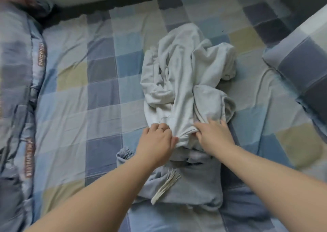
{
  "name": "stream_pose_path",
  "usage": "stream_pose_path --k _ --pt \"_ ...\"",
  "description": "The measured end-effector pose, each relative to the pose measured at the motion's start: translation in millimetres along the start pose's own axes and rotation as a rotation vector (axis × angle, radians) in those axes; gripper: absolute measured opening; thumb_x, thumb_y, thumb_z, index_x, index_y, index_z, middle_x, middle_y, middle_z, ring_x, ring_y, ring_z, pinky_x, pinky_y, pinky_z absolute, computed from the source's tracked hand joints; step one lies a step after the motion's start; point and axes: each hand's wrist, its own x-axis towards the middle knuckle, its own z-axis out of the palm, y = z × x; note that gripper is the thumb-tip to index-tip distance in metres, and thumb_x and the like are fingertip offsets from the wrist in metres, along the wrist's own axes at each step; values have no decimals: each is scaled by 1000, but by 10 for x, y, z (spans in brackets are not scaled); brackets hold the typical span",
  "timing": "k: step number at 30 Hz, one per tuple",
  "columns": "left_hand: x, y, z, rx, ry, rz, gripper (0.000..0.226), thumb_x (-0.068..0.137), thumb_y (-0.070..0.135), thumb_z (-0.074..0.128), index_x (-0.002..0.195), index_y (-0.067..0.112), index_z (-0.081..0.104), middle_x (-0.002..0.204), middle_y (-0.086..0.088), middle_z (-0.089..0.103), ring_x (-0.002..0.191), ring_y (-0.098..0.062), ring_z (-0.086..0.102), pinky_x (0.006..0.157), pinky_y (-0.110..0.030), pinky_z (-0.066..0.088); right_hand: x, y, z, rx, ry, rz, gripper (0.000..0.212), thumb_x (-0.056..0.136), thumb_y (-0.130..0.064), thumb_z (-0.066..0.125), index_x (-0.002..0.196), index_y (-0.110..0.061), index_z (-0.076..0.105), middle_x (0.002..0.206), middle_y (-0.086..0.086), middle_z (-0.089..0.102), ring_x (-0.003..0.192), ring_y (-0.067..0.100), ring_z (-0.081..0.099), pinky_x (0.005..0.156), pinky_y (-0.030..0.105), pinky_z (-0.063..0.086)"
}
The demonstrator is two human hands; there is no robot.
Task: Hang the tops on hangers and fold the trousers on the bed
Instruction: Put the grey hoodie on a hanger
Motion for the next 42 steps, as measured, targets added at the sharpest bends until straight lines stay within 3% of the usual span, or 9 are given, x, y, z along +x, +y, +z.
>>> stream_pose_path --k 6,10,14,19,29,33,37,40,42 --pt "-1029 527 -1225 -384 -263 -81 52 86 68 60 77 17 53 81 -5 62 79 -28 59 71 -41 47 -1397 -72 -1163 406 -1 88 20 101 -31 43 86 -21 51 95 7 66 92 34 58 67 38 37" --pt "-1760 960 -1672 -423 -155 -159 20 86 31 63 75 16 55 83 -8 67 84 -33 63 66 -39 47 -2303 -162 -1796 640 96 97 25 98 -22 50 74 -17 46 72 6 59 77 35 54 62 44 34" --pt "-2503 1288 -1833 -560 63 -285 15 88 23 56 77 18 48 77 -3 60 75 -31 58 61 -41 45 -3158 -235 -2303 806 181 69 38 98 -16 54 63 -23 38 56 -6 43 59 10 43 57 34 33" --pt "-3052 1497 -2059 -680 256 -303 24 83 7 57 94 28 49 85 4 60 74 -22 56 64 -40 46 -3844 -254 -2821 1006 292 -14 27 100 -16 57 77 -2 55 62 9 45 58 8 38 56 29 29" --pt "-3099 1300 -2551 -912 358 -241 24 103 13 42 88 16 61 83 -3 63 81 -31 57 65 -36 40 -4471 -167 -3646 1143 634 54 42 101 -31 59 77 3 53 55 -11 40 55 4 36 52 18 33" --pt "-3180 1337 -3129 -1068 485 -133 30 106 16 44 86 16 66 81 4 63 76 -11 57 68 -31 43 -4619 -166 -3578 1142 761 221 46 100 -40 58 68 -7 51 51 -15 41 53 5 38 53 24 35" --pt "-3443 1357 -3616 -1050 363 47 33 105 20 48 78 16 68 71 4 60 60 0 49 58 -18 41 -4765 -219 -3311 1067 784 452 37 98 -35 62 80 -2 60 67 -1 56 67 16 53 66 32 43" --pt "-3716 1361 -3803 -1066 164 192 28 102 22 52 92 8 73 82 -15 72 73 -24 65 67 -40 55 -4930 -503 -3055 1008 648 477 21 93 -26 70 109 -14 63 104 2 65 106 24 61 88 35 48" --pt "-3907 1340 -3858 -915 61 411 21 96 16 56 88 8 73 81 -12 72 72 -23 67 68 -42 55 -5081 -828 -2932 1024 512 300 61 87 -27 78 140 -32 48 142 -6 47 134 12 42 106 31 36"
